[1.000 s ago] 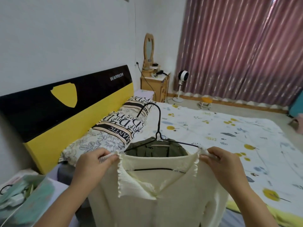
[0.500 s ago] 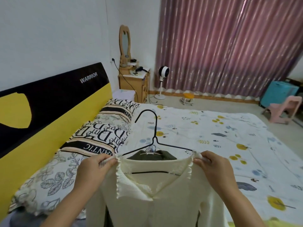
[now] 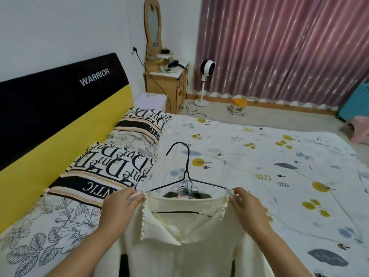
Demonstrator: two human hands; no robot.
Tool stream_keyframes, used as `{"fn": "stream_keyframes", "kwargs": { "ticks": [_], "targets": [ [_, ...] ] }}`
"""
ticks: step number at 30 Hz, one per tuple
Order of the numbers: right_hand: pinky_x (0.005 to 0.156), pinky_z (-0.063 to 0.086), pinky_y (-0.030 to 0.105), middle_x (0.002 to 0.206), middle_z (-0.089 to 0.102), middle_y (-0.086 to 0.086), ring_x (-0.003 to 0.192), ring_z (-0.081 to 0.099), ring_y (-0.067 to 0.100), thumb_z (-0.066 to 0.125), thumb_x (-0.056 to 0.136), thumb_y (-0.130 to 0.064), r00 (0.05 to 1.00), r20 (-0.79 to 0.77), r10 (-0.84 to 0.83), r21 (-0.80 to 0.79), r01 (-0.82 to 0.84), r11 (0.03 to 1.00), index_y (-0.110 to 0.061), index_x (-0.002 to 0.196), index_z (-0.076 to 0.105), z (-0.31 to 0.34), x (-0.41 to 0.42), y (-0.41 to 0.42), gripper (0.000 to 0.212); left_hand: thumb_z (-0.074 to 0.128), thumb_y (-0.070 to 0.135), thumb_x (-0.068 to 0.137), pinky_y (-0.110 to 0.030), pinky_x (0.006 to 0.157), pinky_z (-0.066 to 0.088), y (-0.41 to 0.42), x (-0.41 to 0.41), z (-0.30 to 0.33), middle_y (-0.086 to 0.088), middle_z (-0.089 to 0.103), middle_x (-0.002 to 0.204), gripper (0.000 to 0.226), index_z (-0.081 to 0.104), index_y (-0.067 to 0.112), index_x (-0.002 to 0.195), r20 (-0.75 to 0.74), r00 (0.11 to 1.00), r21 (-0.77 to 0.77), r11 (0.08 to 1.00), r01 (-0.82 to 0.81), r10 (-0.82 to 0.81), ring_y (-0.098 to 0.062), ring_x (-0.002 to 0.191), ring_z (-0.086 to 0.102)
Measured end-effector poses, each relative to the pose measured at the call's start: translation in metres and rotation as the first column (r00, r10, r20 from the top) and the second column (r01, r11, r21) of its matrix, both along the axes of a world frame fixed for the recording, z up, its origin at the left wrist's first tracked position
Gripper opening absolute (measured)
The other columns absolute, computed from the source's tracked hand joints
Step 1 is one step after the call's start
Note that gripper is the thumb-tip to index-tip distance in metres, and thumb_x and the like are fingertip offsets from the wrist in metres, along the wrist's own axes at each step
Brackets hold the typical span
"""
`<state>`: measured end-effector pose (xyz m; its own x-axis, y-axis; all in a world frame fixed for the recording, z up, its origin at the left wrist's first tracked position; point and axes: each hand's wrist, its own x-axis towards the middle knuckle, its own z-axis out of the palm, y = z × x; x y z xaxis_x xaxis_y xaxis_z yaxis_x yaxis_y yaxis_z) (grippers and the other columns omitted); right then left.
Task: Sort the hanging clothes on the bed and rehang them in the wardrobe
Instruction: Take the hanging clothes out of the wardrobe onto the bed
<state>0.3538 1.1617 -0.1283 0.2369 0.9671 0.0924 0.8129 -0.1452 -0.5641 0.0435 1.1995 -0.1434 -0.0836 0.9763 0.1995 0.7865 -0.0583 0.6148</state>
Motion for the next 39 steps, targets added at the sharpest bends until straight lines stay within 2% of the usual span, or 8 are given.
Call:
{"fn": "stream_keyframes", "kwargs": {
  "ticks": [7,13,18,24,28,34,36,39],
  "targets": [
    [0.074,0.037,0.034,0.091,0.058,0.005,0.094,0.057,0.029,0.037,0.095,-0.010,0.999,-0.021,0.049,-0.139,-0.051,0.989,-0.017,0.112,0.048,-0.101,0.023,0.092,0.021,0.054,0.036,0.091,-0.032,0.081,0.036,0.094,0.025,-0.090,0.002,0.067,0.090,0.022,0.065,0.018,0.097,-0.239,0.971,-0.135,0.989,-0.054,0.021,-0.017,0.087,0.058],
    [0.063,0.029,0.032,0.073,0.045,-0.002,0.073,0.044,0.025,0.037,0.092,-0.006,0.998,-0.005,0.058,-0.247,-0.057,0.967,-0.023,0.079,0.031,-0.183,0.037,0.143,0.022,0.046,0.039,0.094,-0.031,0.091,0.034,0.142,0.048,-0.158,0.004,0.062,0.112,0.028,0.057,0.022,0.114,-0.370,0.929,-0.264,0.959,-0.100,-0.005,-0.017,0.109,0.053],
    [0.065,0.039,0.029,0.074,0.054,-0.008,0.074,0.051,0.015,0.041,0.092,-0.015,0.992,-0.109,0.056,-0.325,-0.089,0.941,-0.024,0.074,0.047,-0.234,0.038,0.163,0.022,0.054,0.030,0.092,-0.040,0.107,0.029,0.139,0.059,-0.211,-0.010,0.043,0.142,0.052,0.040,0.010,0.138,-0.362,0.930,-0.350,0.933,-0.082,-0.055,-0.028,0.131,0.038],
    [0.048,0.048,0.037,0.064,0.062,0.011,0.056,0.061,0.035,0.034,0.065,-0.016,0.978,0.177,0.115,-0.397,-0.036,0.917,-0.011,0.067,0.065,-0.273,0.021,0.162,0.031,0.026,0.041,0.100,-0.035,0.117,0.009,0.124,0.063,-0.250,0.001,-0.008,0.158,0.059,0.003,0.019,0.150,-0.391,0.857,-0.675,0.738,-0.018,-0.336,-0.018,0.146,0.001],
    [0.073,0.054,0.043,0.098,0.067,0.022,0.090,0.063,0.036,0.035,0.070,-0.022,0.963,0.180,0.199,-0.438,-0.103,0.893,0.000,0.097,0.070,-0.276,0.006,0.150,0.050,0.022,0.041,0.100,-0.039,0.117,0.007,0.126,0.063,-0.259,0.000,-0.016,0.157,0.058,-0.001,0.020,0.150,-0.390,0.828,-0.746,0.666,-0.026,-0.404,-0.019,0.146,-0.003],
    [0.083,0.053,0.052,0.127,0.057,0.024,0.115,0.059,0.033,0.068,0.067,-0.021,0.874,0.200,0.444,-0.653,-0.219,0.725,-0.001,0.117,0.060,-0.266,-0.004,0.139,0.055,0.031,0.038,0.099,-0.035,0.116,0.018,0.125,0.071,-0.238,-0.005,0.000,0.158,0.056,0.014,0.017,0.149,-0.347,0.848,-0.793,0.608,-0.038,-0.400,-0.023,0.144,0.014],
    [0.109,0.031,0.046,0.155,0.019,0.015,0.142,0.024,0.027,0.048,0.091,-0.019,0.857,0.229,0.461,-0.632,-0.229,0.741,-0.011,0.145,0.029,-0.253,-0.004,0.143,0.057,0.034,0.036,0.099,-0.031,0.111,0.028,0.124,0.073,-0.222,-0.009,0.025,0.152,0.050,0.029,0.014,0.143,-0.302,0.870,-0.804,0.594,-0.012,-0.391,-0.022,0.136,0.032],
    [0.102,0.037,0.037,0.146,0.032,0.011,0.132,0.036,0.027,0.033,0.092,-0.010,0.882,0.196,0.429,-0.641,-0.216,0.737,-0.014,0.141,0.029,-0.224,-0.009,0.149,0.049,0.036,0.035,0.099,-0.026,0.103,0.035,0.121,0.075,-0.194,-0.006,0.045,0.139,0.042,0.042,0.015,0.135,-0.249,0.897,-0.794,0.607,0.027,-0.365,-0.020,0.125,0.044]
  ]
}}
